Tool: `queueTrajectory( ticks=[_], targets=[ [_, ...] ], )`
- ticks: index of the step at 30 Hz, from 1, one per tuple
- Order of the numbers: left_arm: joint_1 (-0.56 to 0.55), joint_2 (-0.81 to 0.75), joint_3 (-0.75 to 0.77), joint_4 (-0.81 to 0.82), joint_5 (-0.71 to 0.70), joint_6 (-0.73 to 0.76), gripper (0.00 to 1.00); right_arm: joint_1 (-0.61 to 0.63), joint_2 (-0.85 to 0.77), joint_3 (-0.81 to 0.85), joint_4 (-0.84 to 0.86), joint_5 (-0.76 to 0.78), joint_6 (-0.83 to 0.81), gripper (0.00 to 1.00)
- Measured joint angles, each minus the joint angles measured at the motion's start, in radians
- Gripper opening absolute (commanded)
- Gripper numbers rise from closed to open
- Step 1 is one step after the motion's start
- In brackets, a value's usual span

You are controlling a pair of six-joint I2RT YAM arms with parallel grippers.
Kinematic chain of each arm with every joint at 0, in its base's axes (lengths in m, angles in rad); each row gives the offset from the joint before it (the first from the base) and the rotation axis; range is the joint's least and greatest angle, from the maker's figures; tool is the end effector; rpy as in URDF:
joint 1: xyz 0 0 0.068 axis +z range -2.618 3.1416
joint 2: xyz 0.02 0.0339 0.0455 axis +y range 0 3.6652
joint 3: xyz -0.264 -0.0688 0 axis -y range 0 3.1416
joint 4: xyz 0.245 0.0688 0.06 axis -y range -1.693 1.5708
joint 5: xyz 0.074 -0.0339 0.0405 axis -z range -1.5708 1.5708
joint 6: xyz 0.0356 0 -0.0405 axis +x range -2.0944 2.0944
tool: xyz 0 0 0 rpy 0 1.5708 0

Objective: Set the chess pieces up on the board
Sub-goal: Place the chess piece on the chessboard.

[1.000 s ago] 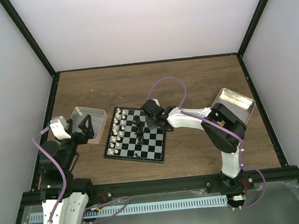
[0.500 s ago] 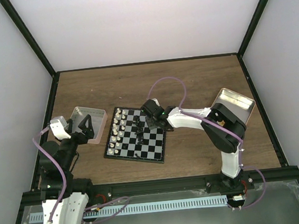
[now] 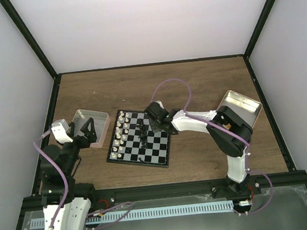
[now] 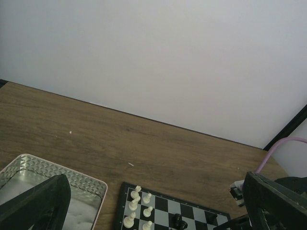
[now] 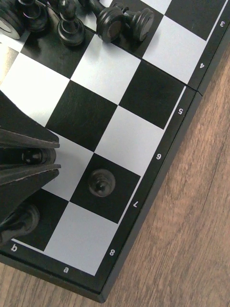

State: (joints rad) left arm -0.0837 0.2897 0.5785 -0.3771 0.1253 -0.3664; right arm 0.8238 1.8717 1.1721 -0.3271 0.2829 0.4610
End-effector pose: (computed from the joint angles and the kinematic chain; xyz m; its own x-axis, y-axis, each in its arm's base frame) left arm 0.0930 -0.0123 0.3066 -0.1562 -0.3436 -0.9260 0.1618 0.9160 -0.3672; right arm 0.2657 0.2723 0.1612 -0.7904 -0.2249 -0.5698 -0.2845 0.9585 0.0164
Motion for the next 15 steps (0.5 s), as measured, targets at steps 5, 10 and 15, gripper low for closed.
queueTrajectory(
  ticks=[5,10,15],
  targets=[
    [0.0,0.0,0.0,0.0,0.0,0.0,1.0,0.0,0.002,0.001,0.001,0.005,0.0,0.09],
    [0.0,0.0,0.0,0.0,0.0,0.0,1.0,0.0,0.015,0.015,0.005,0.012,0.0,0.1],
    [0.0,0.0,0.0,0.0,0.001,0.0,1.0,0.0,0.016,0.017,0.006,0.013,0.0,0.12]
  ],
)
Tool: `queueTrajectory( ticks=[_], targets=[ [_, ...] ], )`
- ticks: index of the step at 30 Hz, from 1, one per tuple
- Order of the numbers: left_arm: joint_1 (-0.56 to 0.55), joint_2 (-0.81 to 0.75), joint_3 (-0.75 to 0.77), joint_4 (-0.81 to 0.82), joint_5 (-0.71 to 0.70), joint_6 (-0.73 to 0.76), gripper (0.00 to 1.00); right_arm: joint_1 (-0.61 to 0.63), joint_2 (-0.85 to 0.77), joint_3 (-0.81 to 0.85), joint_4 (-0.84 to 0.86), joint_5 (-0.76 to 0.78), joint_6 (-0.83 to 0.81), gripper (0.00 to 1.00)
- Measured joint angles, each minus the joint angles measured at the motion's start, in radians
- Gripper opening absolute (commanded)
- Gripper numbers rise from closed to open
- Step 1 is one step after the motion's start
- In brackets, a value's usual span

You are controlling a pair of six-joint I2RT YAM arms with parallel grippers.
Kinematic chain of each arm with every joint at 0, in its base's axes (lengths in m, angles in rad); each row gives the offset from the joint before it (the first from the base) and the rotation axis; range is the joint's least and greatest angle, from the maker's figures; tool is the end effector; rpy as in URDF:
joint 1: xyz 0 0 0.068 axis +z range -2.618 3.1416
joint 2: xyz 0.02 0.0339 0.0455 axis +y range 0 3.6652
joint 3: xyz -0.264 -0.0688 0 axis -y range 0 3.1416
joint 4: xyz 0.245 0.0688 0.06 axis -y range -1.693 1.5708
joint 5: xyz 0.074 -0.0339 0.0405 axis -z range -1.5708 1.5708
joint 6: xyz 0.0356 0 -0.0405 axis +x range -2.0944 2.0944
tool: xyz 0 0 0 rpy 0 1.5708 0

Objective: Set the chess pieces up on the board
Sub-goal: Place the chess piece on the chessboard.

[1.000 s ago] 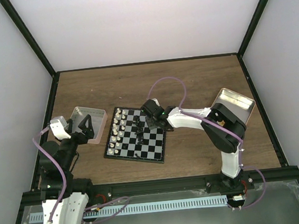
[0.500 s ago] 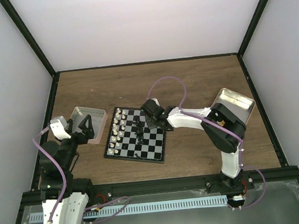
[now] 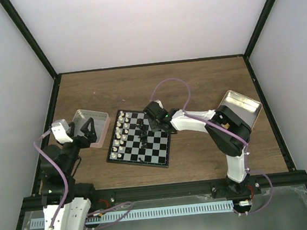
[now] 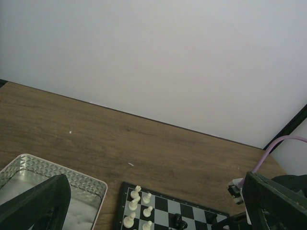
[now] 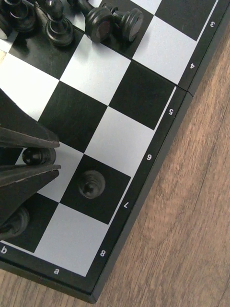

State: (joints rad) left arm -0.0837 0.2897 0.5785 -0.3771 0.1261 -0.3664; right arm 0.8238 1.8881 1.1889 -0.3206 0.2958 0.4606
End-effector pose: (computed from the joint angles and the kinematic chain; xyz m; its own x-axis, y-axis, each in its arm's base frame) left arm 0.0930 -0.0123 0.3066 -0.1565 -0.3435 -0.9260 0.1625 0.9158 -0.3672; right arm 0.2692 0.2755 0.1605 -0.7844 -0.2213 -0.5794 -0.2785 0.9604 0.0102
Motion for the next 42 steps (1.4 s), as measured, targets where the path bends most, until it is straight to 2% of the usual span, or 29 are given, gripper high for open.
queueTrajectory(
  ticks=[6,30,42],
  targets=[
    [0.0,0.0,0.0,0.0,0.002,0.0,1.0,-0.001,0.0,0.0,-0.001,0.0,0.0,0.15],
    [0.0,0.0,0.0,0.0,0.01,0.0,1.0,-0.002,-0.017,0.016,-0.033,0.01,0.001,0.08],
    [0.0,0.0,-0.001,0.0,0.01,0.0,1.0,-0.002,-0.058,0.016,-0.033,-0.018,0.0,0.29]
  ],
)
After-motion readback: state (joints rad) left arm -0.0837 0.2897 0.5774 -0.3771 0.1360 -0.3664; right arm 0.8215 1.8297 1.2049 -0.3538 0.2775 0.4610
